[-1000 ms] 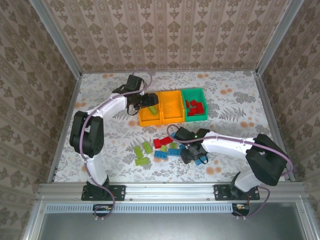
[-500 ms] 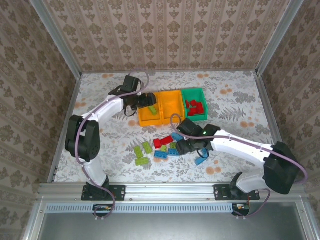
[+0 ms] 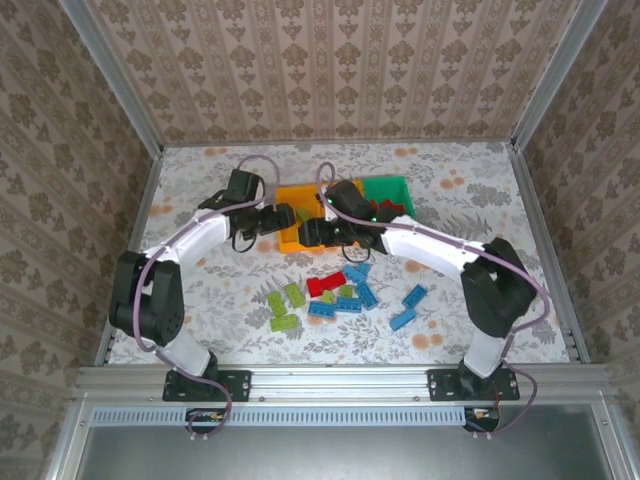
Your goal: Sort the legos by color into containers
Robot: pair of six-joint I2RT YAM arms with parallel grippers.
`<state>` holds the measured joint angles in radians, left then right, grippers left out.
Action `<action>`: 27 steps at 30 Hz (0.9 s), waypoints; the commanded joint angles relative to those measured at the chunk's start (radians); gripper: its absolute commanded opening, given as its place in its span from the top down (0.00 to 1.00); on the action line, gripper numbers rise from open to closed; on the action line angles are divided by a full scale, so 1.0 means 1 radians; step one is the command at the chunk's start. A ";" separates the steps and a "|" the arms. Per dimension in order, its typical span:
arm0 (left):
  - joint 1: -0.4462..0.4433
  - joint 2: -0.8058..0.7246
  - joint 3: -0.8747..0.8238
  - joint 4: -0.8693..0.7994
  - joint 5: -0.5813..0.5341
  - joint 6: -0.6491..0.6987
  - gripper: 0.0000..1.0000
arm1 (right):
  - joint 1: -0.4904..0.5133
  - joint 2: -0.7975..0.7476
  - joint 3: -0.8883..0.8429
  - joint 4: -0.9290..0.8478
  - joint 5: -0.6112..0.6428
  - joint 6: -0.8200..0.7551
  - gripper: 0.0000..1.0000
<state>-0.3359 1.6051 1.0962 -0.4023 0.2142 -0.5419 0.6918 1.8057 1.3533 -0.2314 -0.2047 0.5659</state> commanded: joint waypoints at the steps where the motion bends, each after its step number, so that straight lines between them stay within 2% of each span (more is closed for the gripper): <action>1: 0.067 -0.053 -0.082 0.021 0.026 -0.028 0.14 | -0.022 0.074 0.090 0.001 -0.025 0.081 0.48; 4: 0.092 -0.092 -0.130 0.029 0.022 -0.022 0.14 | -0.041 0.125 0.136 -0.002 0.003 0.106 0.48; 12: 0.076 -0.146 -0.175 -0.015 0.000 0.013 0.14 | -0.061 0.255 0.310 -0.090 0.043 0.079 0.44; 18: -0.031 -0.159 -0.183 -0.042 -0.006 -0.039 0.10 | -0.063 0.327 0.393 -0.127 0.049 0.076 0.33; 27: -0.161 -0.131 -0.161 -0.054 0.021 -0.070 0.09 | -0.064 0.301 0.389 -0.079 0.015 0.058 0.16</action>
<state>-0.4721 1.4689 0.9226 -0.4282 0.2169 -0.5884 0.6281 2.1181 1.7168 -0.3130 -0.1810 0.6342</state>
